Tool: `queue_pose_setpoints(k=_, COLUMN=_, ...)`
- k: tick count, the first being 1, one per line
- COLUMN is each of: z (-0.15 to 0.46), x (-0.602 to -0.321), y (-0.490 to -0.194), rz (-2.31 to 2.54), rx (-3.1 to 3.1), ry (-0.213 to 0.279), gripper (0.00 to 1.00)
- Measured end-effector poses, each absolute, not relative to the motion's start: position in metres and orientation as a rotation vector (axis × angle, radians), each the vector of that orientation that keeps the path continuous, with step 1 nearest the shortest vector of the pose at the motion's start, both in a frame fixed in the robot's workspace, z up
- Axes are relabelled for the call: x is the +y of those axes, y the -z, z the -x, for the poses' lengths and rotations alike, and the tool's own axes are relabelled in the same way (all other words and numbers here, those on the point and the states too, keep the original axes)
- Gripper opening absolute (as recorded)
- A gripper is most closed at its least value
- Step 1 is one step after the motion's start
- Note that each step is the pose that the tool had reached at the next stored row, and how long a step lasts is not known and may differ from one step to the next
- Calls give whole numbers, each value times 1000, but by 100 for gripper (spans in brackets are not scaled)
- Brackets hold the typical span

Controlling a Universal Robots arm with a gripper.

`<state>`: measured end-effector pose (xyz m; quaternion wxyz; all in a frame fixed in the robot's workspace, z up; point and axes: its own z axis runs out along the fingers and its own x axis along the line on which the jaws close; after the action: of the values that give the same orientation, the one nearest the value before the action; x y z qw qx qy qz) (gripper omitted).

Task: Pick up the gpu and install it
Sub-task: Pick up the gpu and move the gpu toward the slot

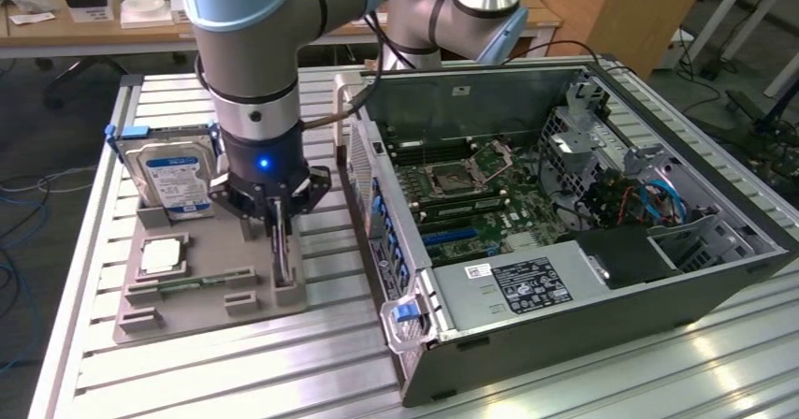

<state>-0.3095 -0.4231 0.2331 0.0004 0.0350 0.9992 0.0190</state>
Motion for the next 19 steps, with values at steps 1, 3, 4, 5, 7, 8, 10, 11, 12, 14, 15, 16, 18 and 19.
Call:
queue_pose_setpoints(k=1, z=310, x=-423, y=-235, rz=-110, rx=3138, ry=-60, gripper=28)
queue_pose_setpoints(k=3, z=310, x=-423, y=-237, rz=-110, rx=3138, ry=-60, gripper=28)
queue_pose_setpoints(k=4, z=310, x=-423, y=-238, rz=-110, rx=3138, ry=-60, gripper=28)
queue_pose_setpoints(k=5, z=310, x=-423, y=-239, rz=-110, rx=3138, ry=-60, gripper=28)
queue_pose_setpoints(k=7, z=310, x=-423, y=-242, rz=-110, rx=3138, ry=-60, gripper=28)
queue_pose_setpoints(k=8, z=310, x=-423, y=-243, rz=-110, rx=3138, ry=-60, gripper=28)
queue_pose_setpoints(k=10, z=310, x=-423, y=-246, rz=-110, rx=3138, ry=-60, gripper=28)
queue_pose_setpoints(k=11, z=310, x=-423, y=-248, rz=-110, rx=3138, ry=-60, gripper=28)
queue_pose_setpoints(k=12, z=310, x=-423, y=-249, rz=-110, rx=3138, ry=-60, gripper=28)
queue_pose_setpoints(k=14, z=310, x=-423, y=-252, rz=-110, rx=3138, ry=-60, gripper=28)
queue_pose_setpoints(k=15, z=310, x=-423, y=-253, rz=-110, rx=3138, ry=-60, gripper=28)
queue_pose_setpoints(k=16, z=310, x=-423, y=-255, rz=-110, rx=3138, ry=-60, gripper=28)
queue_pose_setpoints(k=18, z=310, x=-423, y=-257, rz=-110, rx=3138, ry=-60, gripper=28)
queue_pose_setpoints(k=19, z=310, x=-423, y=-258, rz=-110, rx=3138, ry=-60, gripper=28)
